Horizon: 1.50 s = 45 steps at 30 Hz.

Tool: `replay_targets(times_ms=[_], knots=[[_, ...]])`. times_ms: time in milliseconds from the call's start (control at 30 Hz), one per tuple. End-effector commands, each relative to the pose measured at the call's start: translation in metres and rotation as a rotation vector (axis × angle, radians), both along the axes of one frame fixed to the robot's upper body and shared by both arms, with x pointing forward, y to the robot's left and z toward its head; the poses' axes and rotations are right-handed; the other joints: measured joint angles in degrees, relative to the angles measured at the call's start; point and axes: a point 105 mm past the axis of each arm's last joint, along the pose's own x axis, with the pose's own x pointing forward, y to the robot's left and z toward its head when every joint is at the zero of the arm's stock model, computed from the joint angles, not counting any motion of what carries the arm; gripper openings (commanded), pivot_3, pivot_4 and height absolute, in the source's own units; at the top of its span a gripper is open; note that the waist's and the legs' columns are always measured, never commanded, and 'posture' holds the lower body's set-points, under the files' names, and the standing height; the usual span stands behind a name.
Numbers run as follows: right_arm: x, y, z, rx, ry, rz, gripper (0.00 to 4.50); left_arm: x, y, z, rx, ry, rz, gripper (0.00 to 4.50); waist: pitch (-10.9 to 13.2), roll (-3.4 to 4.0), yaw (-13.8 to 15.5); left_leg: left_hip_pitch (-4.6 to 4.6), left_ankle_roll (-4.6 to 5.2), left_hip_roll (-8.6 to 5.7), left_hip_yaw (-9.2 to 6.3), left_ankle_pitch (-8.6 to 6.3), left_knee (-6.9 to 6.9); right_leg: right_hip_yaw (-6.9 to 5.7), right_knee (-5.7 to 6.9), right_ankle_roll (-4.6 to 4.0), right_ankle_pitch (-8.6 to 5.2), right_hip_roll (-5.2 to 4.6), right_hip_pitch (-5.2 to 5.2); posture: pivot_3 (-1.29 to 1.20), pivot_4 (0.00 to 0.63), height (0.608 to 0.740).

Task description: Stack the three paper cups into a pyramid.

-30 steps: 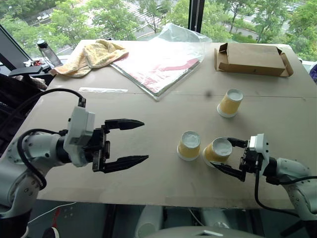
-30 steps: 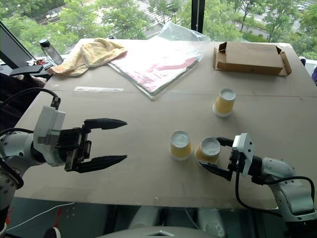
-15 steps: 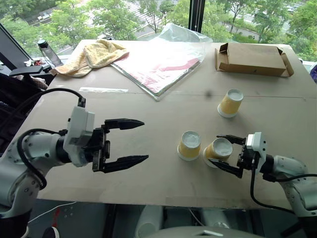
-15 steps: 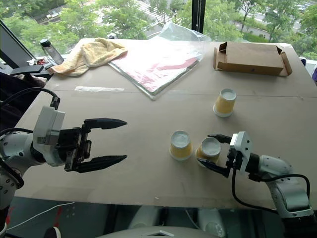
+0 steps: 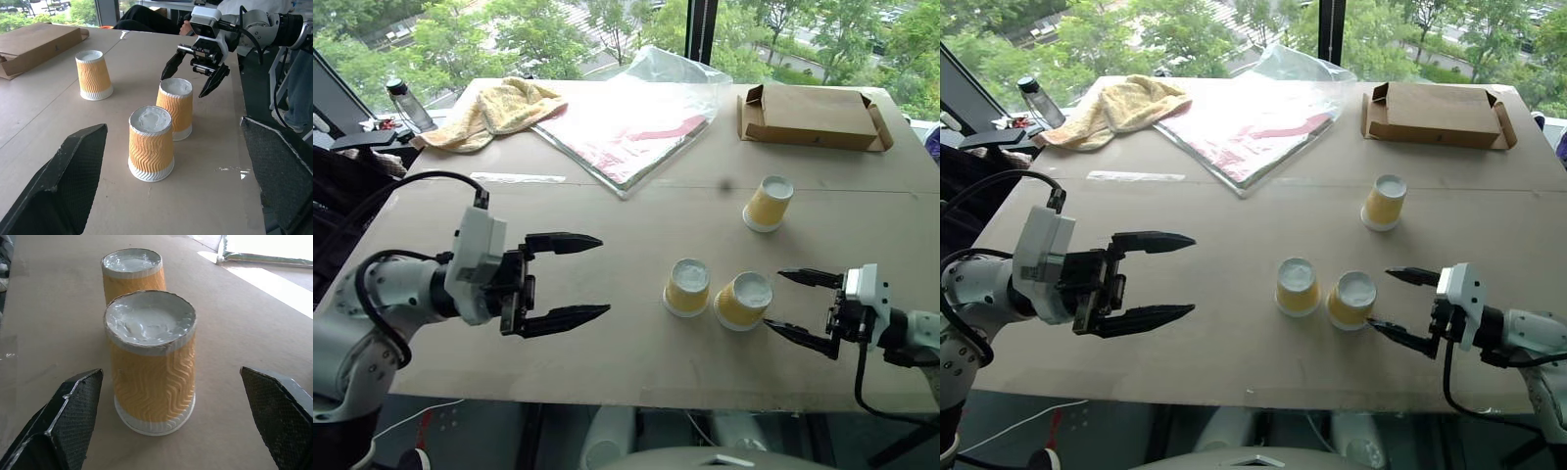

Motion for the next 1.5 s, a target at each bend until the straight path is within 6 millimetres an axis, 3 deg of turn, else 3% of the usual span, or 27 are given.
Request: replay_targets(times_ms=[33, 200, 333, 433, 633, 767, 1400, 1500], knots=[[0.016, -0.02, 0.021, 0.045, -0.074, -0.096, 4.44, -0.003, -0.003, 0.012, -0.01, -0.045, -0.022, 4.5, 0.0, 0.0, 0.0, 0.01, 0.0, 0.0, 0.01, 0.0, 0.0, 0.01, 0.0, 0.0, 0.0, 0.0, 0.01, 0.0, 0.15, 0.74], [0.062, -0.037, 0.04, 0.156, -0.14, -0.354, 4.44, 0.001, -0.002, 0.03, -0.064, -0.09, -0.01, 4.5, 0.0, -0.03, -0.2, 0.04, -0.09, 0.0, 0.02, 0.05, 0.0, 0.02, 0.04, 0.0, 0.0, 0.01, 0.01, 0.0, 0.15, 0.74], [0.096, -0.02, 0.042, 0.216, -0.125, -0.462, 4.44, 0.005, -0.003, 0.041, -0.088, -0.121, 0.014, 4.5, 0.0, -0.03, -0.3, -0.01, -0.15, 0.0, 0.01, 0.09, 0.01, 0.01, 0.06, 0.0, 0.0, 0.02, -0.04, 0.0, 0.15, 0.74], [0.117, -0.014, 0.031, 0.238, -0.036, -0.526, 4.44, 0.006, -0.005, 0.041, -0.078, -0.12, 0.016, 4.5, 0.0, -0.03, -0.3, -0.09, -0.15, 0.0, 0.03, 0.09, 0.01, 0.03, 0.05, 0.0, 0.0, 0.02, -0.12, 0.0, 0.15, 0.74], [0.15, -0.023, 0.031, 0.227, -0.121, -0.634, 4.44, 0.004, -0.008, 0.041, -0.081, -0.121, 0.019, 4.5, 0.0, -0.02, -0.1, -1.26, -0.16, 0.0, 0.06, 0.09, 0.69, 0.0, 0.56, 0.0, 0.01, 0.02, -1.24, 0.0, 0.15, 0.74], [0.157, -0.021, 0.031, 0.213, -0.154, -0.636, 4.44, 0.003, -0.009, 0.041, -0.087, -0.122, 0.023, 4.5, 0.0, -0.02, -0.3, -1.73, -0.16, 0.0, 0.18, 0.1, 0.83, 0.07, 1.02, 0.0, 0.01, 0.02, -1.85, 0.0, 0.15, 0.74], [0.176, -0.005, 0.043, 0.322, -0.187, -0.596, 4.44, 0.007, -0.006, 0.046, -0.119, -0.133, 0.06, 4.5, 0.0, -0.02, -1.6, -1.67, -0.16, 0.01, 0.3, 0.11, 0.94, 0.19, 1.19, 0.01, 0.01, 0.03, -1.85, 0.0, 0.15, 0.74], [0.176, -0.005, 0.043, 0.327, -0.195, -0.599, 3.25, 0.012, -0.003, 0.047, -0.141, -0.132, 0.092, 4.5, 0.0, -0.02, -1.6, -1.67, -0.16, 0.01, 0.3, 0.11, 0.94, 0.19, 1.2, 0.01, 0.01, 0.03, -1.85, 0.0, 0.15, 0.74]])
